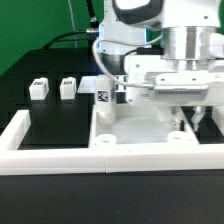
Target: Assemble square table
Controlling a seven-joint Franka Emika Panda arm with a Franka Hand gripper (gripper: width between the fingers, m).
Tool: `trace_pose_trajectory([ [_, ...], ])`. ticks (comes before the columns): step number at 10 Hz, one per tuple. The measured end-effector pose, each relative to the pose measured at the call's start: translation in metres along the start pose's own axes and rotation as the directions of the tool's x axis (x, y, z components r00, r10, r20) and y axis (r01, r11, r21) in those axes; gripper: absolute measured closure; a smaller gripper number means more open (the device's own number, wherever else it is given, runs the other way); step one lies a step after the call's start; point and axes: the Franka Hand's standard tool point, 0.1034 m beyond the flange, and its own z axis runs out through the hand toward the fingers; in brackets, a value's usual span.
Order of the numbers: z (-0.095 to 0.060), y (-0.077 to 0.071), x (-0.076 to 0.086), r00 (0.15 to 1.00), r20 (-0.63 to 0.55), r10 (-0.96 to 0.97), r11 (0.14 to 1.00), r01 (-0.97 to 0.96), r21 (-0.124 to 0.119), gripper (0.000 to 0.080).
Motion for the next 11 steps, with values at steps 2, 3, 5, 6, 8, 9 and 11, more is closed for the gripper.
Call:
trace_pose_trajectory([
  [2, -0.001, 0.009, -0.001, 1.000, -0.022, -0.018, 1.000, 0.018, 0.009, 0.0736],
  [3, -0.001, 0.010, 0.001, 0.999, -0.029, -0.021, 1.000, 0.021, 0.015, 0.0736],
  [5, 0.000, 0.015, 0.003, 0.999, -0.044, -0.027, 0.999, 0.028, 0.025, 0.0736],
  [6, 0.000, 0.019, 0.003, 0.998, -0.053, -0.031, 0.999, 0.033, 0.033, 0.0736],
  [8, 0.001, 0.026, 0.000, 0.998, -0.057, -0.030, 0.999, 0.032, 0.039, 0.0736],
  [9, 0.002, 0.026, -0.002, 0.998, -0.063, -0.027, 0.998, 0.030, 0.050, 0.0736],
  [11, 0.002, 0.025, -0.001, 0.998, -0.065, -0.026, 0.998, 0.030, 0.052, 0.0736],
])
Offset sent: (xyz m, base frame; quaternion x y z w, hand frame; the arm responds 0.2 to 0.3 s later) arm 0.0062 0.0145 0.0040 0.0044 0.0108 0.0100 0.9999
